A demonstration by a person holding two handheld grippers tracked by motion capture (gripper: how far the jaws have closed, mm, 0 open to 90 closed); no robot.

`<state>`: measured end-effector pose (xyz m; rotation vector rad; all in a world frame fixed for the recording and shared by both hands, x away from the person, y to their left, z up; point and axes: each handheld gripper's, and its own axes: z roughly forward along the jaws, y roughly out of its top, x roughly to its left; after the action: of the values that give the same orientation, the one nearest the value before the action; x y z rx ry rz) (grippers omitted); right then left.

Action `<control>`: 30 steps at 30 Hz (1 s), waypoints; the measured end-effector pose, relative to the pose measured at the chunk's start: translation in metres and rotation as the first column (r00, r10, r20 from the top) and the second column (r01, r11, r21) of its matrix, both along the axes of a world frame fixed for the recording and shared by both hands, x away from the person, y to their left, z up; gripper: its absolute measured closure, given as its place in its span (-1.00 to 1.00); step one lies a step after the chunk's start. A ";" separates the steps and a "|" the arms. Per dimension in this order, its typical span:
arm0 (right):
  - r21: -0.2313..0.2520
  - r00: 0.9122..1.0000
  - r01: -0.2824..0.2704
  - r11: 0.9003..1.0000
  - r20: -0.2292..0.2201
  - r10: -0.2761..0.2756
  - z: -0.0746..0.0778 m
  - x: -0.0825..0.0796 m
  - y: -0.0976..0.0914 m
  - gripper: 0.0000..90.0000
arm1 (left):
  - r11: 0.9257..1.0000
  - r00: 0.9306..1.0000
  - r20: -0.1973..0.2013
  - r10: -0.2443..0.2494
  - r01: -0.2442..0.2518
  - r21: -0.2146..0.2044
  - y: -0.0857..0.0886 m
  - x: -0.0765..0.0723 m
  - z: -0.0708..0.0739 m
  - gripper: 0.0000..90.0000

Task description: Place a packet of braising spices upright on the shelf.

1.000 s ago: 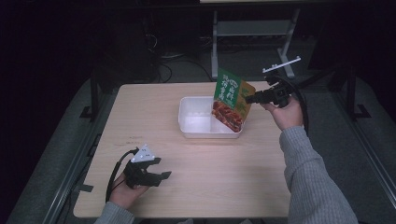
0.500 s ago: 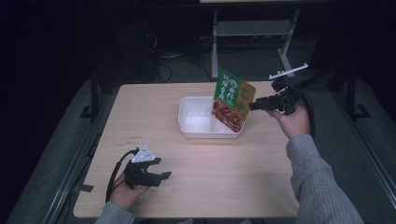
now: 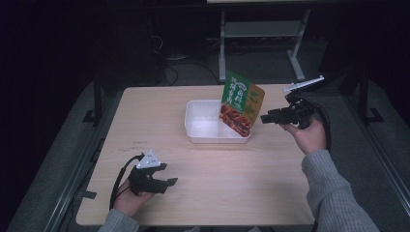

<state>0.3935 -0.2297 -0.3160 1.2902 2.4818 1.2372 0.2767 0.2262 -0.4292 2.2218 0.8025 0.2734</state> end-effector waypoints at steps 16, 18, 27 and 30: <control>0.017 0.999 -0.033 0.999 -0.018 0.034 -0.022 -0.024 -0.004 0.11 | 1.000 1.000 -0.003 0.001 -0.001 0.003 0.000 0.000 0.000 -0.30; 0.017 0.999 -0.035 0.999 -0.021 0.036 -0.024 -0.027 -0.004 0.10 | 1.000 1.000 -0.003 0.002 -0.002 0.003 0.000 0.000 0.000 -0.31; 0.026 0.998 -0.060 0.998 -0.028 0.061 -0.038 -0.043 -0.002 0.07 | 1.000 1.000 -0.006 0.001 -0.001 0.007 -0.001 0.001 -0.001 -0.32; 0.026 0.997 -0.069 0.997 -0.030 0.070 -0.041 -0.049 0.000 0.06 | 1.000 1.000 -0.006 0.001 -0.001 0.008 -0.001 0.001 -0.001 -0.32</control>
<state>0.3447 -0.2300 -0.3574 1.2483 2.5613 1.2761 0.2773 0.2256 -0.4303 2.2305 0.8068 0.2711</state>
